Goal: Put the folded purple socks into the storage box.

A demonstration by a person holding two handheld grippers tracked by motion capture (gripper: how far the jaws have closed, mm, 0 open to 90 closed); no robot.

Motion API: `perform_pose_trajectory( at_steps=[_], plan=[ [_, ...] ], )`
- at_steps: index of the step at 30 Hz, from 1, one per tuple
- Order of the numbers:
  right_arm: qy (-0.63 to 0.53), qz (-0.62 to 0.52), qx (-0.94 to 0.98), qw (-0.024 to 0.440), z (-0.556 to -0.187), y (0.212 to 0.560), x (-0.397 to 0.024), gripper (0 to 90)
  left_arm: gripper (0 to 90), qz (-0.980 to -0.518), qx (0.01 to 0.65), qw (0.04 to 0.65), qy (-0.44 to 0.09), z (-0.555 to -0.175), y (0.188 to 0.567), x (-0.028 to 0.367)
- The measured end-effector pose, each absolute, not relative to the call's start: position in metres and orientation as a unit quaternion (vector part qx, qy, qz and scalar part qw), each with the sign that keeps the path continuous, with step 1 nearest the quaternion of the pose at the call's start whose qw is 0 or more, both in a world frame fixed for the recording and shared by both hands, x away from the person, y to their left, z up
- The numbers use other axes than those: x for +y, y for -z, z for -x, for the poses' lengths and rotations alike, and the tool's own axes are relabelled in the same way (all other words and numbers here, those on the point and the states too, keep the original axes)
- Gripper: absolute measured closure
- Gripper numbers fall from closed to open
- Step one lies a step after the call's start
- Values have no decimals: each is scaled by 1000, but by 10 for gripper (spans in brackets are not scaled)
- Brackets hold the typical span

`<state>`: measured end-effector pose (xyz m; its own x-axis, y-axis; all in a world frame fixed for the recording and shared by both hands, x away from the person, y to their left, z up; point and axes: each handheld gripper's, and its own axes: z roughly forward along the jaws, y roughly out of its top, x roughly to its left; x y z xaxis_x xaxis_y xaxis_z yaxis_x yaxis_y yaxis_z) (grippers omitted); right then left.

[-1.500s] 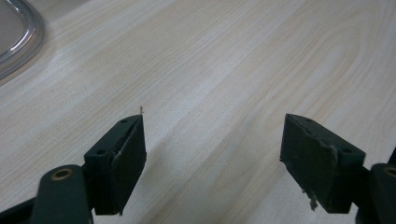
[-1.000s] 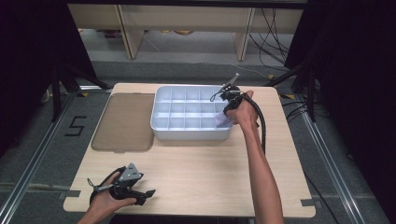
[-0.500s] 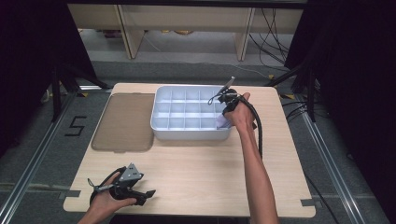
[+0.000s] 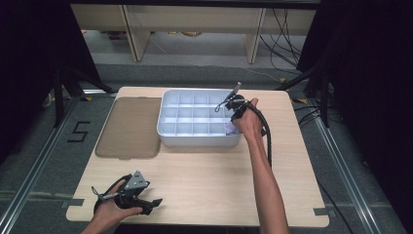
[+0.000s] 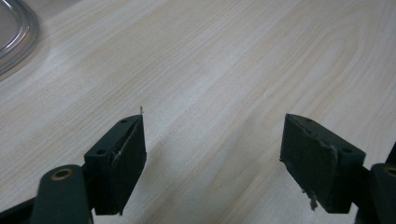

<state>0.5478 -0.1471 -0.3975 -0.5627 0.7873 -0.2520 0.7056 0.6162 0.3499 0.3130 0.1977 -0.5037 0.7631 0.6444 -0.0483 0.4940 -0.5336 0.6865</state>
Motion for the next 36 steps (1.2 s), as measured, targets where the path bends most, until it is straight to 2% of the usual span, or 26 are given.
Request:
perform_pose_trajectory(
  at_steps=[12, 21, 29, 31, 36],
  plan=[
    [-94, -413, 884, 200, -546, 403, -140, 685, 217, -868, 334, 351, -105, -313, 504, 198],
    [-89, -409, 888, 188, -546, 416, -138, 672, 217, -868, 331, 354, -105, -313, 505, 197],
    [-128, -431, 873, 188, -545, 408, -141, 548, 217, -868, 335, 353, -101, -312, 505, 197],
    [-136, -437, 869, 187, -545, 402, -143, 562, 218, -870, 327, 354, -107, -313, 504, 197],
    [-163, -435, 868, 175, -543, 396, -151, 724, 217, -873, 320, 349, -117, -314, 504, 198]
  ],
)
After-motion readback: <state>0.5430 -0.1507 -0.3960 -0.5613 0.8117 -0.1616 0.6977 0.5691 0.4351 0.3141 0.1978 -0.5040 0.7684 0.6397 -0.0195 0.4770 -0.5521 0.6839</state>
